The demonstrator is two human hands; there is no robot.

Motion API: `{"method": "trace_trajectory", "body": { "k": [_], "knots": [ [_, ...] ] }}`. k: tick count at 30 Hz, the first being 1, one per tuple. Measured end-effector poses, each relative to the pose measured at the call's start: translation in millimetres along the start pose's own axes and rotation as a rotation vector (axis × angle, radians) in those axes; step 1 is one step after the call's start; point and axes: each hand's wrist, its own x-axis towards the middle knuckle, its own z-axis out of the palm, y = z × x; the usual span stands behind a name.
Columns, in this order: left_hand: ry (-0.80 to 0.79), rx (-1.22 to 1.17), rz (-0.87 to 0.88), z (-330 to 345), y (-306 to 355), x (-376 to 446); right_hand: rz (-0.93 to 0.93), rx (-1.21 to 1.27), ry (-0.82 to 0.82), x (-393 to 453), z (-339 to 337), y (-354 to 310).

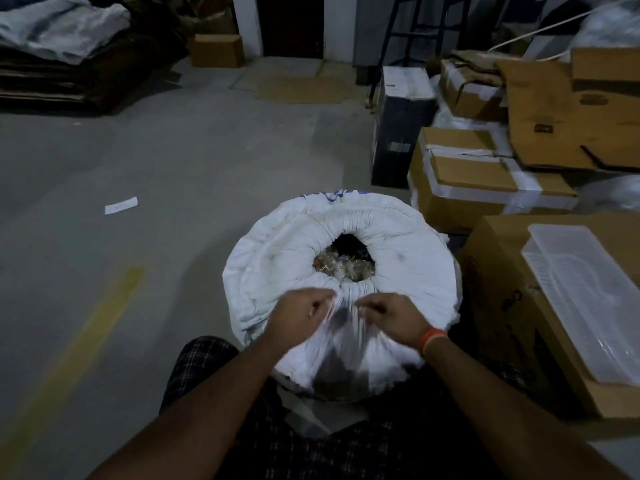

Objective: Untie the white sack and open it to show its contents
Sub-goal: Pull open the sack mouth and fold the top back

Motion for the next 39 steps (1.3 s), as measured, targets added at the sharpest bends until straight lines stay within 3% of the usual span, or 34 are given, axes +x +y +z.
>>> {"method": "trace_trajectory", "body": {
  "k": [3,5,10,14,17,20,23,26,28,31,35,37,39],
  "knots": [
    [0.295,-0.199,-0.187,-22,-15,54,0.072,0.160,0.208,45,-51,4],
    [0.380,-0.230,-0.279,-30,-35,88,0.097,0.181,0.303,76,-82,15],
    [0.319,-0.001,-0.337,-28,-96,155,0.152,0.046,0.354,145,-130,57],
    [0.090,0.127,-0.711,-17,-155,184,0.214,-0.018,0.187,184,-144,109],
    [-0.081,-0.135,-0.581,-24,-159,195,0.262,0.041,0.031,197,-150,128],
    [-0.230,-0.220,-0.427,-34,-165,212,0.218,0.015,-0.068,209,-156,133],
    [-0.011,-0.126,-0.211,-36,-179,236,0.163,0.049,0.186,226,-162,135],
    [0.209,-0.038,-0.263,-25,-186,250,0.179,-0.063,0.323,240,-156,152],
    [0.099,0.141,-0.378,-13,-192,250,0.252,-0.228,0.238,243,-141,170],
    [-0.164,0.217,-0.702,1,-185,241,0.312,-0.314,0.166,246,-121,188],
    [-0.165,0.325,-0.628,5,-177,235,0.408,-0.489,0.120,245,-125,180],
    [-0.107,0.319,-0.544,-4,-171,231,0.437,-0.503,0.205,232,-128,160],
    [-0.011,0.233,-0.445,-17,-154,226,0.300,-0.462,0.331,216,-127,132]
  ]
}}
